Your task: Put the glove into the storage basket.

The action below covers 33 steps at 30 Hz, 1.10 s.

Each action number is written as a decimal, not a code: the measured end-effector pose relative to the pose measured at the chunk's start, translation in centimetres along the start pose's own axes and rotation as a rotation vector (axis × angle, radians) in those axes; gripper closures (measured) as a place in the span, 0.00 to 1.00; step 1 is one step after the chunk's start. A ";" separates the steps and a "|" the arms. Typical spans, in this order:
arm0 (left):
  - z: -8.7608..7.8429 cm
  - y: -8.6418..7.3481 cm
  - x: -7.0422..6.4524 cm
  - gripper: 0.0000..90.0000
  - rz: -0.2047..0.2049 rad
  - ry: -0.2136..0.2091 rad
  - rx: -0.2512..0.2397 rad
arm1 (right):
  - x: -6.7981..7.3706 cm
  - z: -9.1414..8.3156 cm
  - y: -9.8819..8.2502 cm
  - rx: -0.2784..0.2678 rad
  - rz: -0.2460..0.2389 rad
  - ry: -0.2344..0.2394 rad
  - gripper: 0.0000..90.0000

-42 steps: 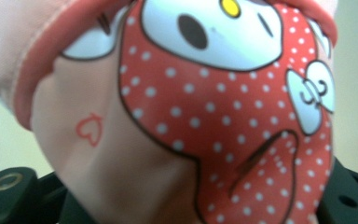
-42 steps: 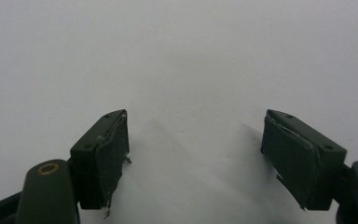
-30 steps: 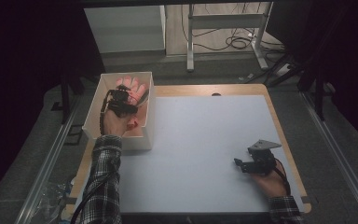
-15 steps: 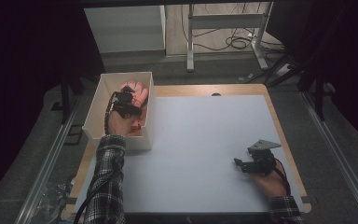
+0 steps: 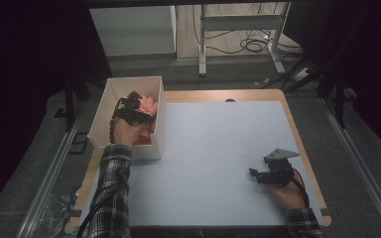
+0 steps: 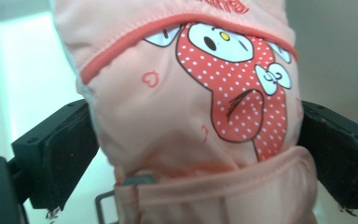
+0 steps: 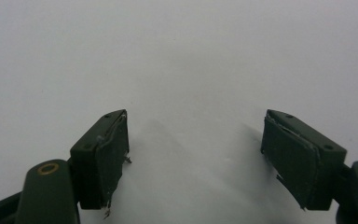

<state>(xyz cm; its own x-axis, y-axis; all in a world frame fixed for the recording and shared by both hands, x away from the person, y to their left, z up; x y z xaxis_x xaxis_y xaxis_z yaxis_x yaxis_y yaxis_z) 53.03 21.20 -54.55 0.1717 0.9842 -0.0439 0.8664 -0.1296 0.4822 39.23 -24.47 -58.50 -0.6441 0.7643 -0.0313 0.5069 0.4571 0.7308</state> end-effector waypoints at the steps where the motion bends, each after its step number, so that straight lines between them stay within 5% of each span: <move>1: -0.2 0.0 0.0 0.05 0.004 -0.001 -0.004 | 0.0 0.0 0.0 0.000 0.000 0.000 0.26; 33: -5.1 0.1 -0.7 0.01 0.055 -0.037 -0.140 | 0.0 0.0 0.0 0.001 -0.002 -0.002 0.26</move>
<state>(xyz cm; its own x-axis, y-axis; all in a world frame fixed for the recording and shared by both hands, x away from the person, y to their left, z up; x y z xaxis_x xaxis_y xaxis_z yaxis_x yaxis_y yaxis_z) 50.64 21.06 -50.01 0.2363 0.9706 -0.0450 0.7816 -0.1624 0.6023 39.23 -24.49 -58.50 -0.6440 0.7643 -0.0341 0.5064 0.4592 0.7299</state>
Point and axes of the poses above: each handheld gripper's, and its own axes: z roughly forward along the jaws, y roughly out of its top, x roughly to its left, the point moved 8 cm from there along z, roughly forward along the jaws, and after that the axes turned 1 degree about y, right-handed, at the moved point
